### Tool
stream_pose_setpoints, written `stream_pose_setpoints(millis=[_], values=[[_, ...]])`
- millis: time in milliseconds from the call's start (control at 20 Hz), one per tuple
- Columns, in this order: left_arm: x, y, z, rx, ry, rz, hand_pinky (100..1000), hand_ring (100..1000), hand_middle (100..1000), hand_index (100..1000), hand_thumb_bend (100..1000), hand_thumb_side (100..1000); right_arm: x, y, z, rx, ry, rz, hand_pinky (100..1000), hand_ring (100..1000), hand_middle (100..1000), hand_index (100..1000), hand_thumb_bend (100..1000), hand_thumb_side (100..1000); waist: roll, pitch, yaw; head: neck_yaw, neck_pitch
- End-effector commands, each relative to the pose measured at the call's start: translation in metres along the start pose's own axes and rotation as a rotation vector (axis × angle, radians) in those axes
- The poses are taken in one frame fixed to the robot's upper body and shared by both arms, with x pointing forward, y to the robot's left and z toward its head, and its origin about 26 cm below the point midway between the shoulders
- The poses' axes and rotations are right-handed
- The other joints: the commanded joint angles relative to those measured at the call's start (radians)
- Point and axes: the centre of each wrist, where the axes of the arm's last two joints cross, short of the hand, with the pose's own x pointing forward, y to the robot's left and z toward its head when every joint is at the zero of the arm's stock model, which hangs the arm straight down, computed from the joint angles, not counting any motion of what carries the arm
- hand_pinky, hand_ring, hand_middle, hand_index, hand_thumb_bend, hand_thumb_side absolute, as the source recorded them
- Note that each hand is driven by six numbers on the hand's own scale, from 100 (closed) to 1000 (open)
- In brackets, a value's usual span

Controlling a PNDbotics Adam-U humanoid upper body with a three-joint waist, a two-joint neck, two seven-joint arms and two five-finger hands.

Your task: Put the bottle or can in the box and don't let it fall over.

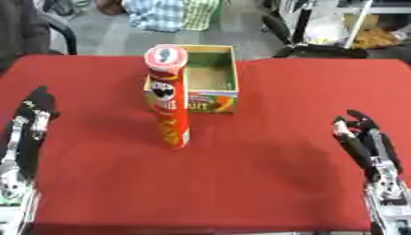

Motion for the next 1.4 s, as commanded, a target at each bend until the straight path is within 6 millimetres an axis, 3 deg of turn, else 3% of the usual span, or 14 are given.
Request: stream_pose_setpoints(millis=[50,300,450,550,650,1050,1400], values=[[0.010,0.002,-0.006,-0.001,-0.041,-0.014,857,1000,956,930,475,800,0.008,-0.006,-0.003,-0.011,-0.031,0.012,680,610,636,894,100,530,0.015,-0.016,0.001,-0.002,0.006],[0.011,0.003,-0.007,-0.003,-0.049,-0.025,858,1000,956,930,488,789,0.008,-0.006,-0.003,-0.011,-0.031,0.013,680,610,636,894,100,531,0.015,-0.016,0.002,-0.002,0.006],[0.015,0.003,-0.010,-0.014,-0.065,-0.051,858,1000,952,928,543,731,0.008,-0.006,-0.003,-0.011,-0.031,0.013,680,610,636,894,100,531,0.015,-0.016,0.002,-0.001,0.006],[0.019,0.003,-0.015,-0.029,-0.079,-0.094,850,1000,935,913,650,599,0.008,-0.006,-0.003,-0.009,-0.030,0.014,680,610,636,893,100,531,0.015,-0.017,0.001,0.001,0.006],[0.024,0.003,-0.020,-0.047,-0.088,-0.145,842,993,922,917,760,543,0.008,-0.006,-0.003,-0.006,-0.031,0.014,680,610,636,893,100,530,0.016,-0.018,-0.001,0.002,0.006],[0.038,-0.024,-0.054,-0.206,-0.141,-0.276,831,973,910,933,933,606,0.007,-0.004,-0.003,0.004,-0.030,0.015,679,610,636,893,100,531,0.016,-0.021,-0.009,0.012,0.006],[0.039,-0.060,-0.085,-0.287,-0.149,-0.208,824,965,895,925,954,674,0.007,-0.002,-0.002,0.011,-0.029,0.013,680,610,636,892,100,534,0.016,-0.023,-0.020,0.019,0.006]])
